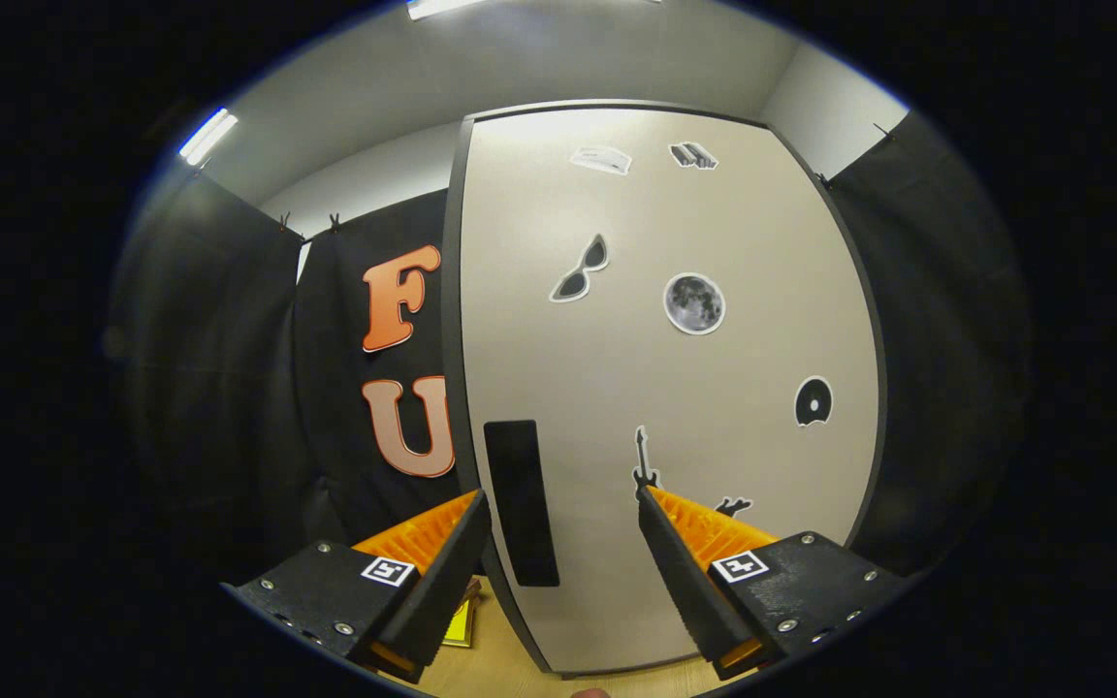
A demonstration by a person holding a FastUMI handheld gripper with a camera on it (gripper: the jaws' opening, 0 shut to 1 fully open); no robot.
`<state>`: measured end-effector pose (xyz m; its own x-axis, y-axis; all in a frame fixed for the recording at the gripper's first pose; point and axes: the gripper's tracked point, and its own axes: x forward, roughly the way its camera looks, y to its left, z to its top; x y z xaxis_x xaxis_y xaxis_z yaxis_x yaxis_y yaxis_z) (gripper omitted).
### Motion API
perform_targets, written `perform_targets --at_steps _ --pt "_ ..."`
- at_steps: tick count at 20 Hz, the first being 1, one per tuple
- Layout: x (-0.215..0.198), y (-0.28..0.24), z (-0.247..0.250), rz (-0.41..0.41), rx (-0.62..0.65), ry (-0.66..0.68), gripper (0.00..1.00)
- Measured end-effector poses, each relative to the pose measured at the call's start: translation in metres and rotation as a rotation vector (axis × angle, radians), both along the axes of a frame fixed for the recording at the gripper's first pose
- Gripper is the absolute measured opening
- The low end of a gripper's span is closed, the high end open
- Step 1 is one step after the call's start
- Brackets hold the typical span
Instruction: Open the shoe cabinet door, grab the shoes and put them into the shoe cabinet, then close the shoe cabinet door.
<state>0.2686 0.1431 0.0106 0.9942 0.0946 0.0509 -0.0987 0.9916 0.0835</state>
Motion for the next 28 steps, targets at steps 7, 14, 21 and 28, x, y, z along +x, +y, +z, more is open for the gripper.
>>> perform_targets --at_steps 7,14,21,28 --pt "-0.119 -0.075 0.013 -0.033 -0.022 0.032 0.96" --pt "-0.208 -0.113 0.03 -0.034 -0.016 0.054 0.96" --pt "-0.271 -0.139 0.037 -0.048 -0.017 0.074 0.96" --pt "-0.293 -0.136 0.035 -0.044 -0.061 0.067 0.96"
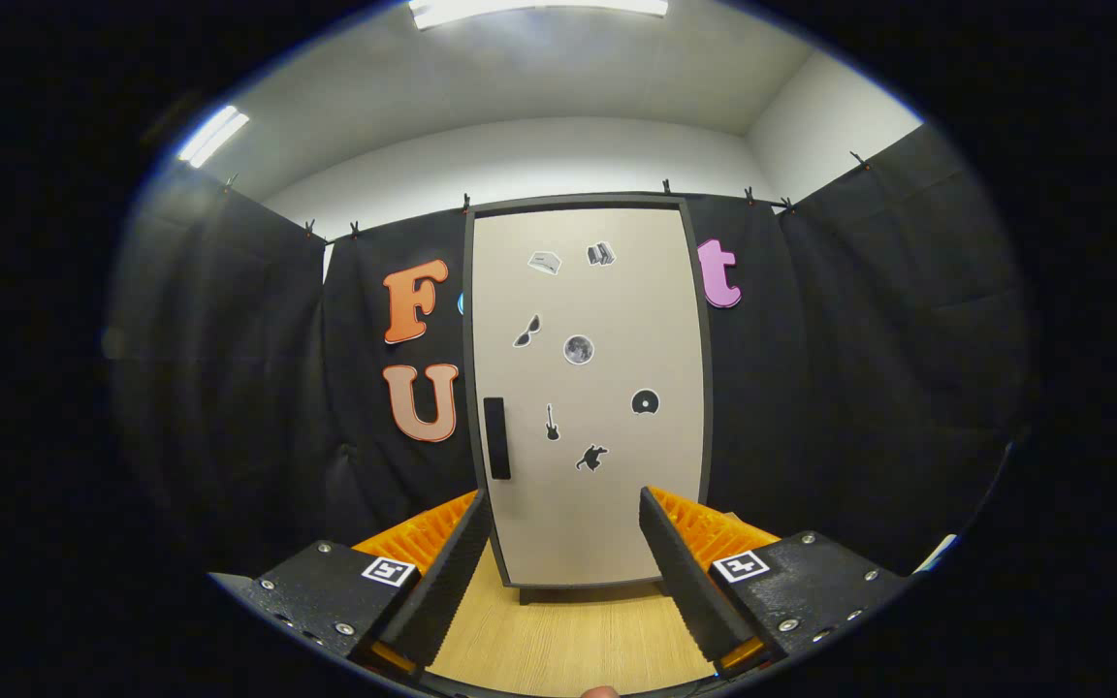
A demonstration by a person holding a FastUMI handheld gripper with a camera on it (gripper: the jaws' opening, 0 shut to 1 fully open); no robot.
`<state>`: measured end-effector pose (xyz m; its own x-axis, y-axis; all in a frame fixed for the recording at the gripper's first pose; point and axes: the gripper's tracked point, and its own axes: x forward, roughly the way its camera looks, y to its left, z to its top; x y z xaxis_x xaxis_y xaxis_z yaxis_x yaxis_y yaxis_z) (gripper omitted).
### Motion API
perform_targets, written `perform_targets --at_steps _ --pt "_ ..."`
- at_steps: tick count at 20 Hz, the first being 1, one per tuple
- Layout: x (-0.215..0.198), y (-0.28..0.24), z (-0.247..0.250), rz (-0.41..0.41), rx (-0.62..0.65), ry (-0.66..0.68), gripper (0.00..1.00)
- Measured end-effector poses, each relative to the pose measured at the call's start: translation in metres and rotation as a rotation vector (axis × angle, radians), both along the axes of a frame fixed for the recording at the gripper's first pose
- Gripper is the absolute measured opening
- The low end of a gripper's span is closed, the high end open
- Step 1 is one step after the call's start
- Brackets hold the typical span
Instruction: Open the shoe cabinet door, grab the shoes and put them into the shoe cabinet, then close the shoe cabinet door.
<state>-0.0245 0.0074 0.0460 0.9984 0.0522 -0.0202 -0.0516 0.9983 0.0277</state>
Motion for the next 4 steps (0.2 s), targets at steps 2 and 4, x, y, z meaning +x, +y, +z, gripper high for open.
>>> perform_targets --at_steps 2,4 --pt "-0.0029 -0.0016 -0.0008 0.001 0.0 -0.002 0.96" --pt "-0.0059 -0.0049 -0.0007 -0.001 0.009 -0.005 0.96"
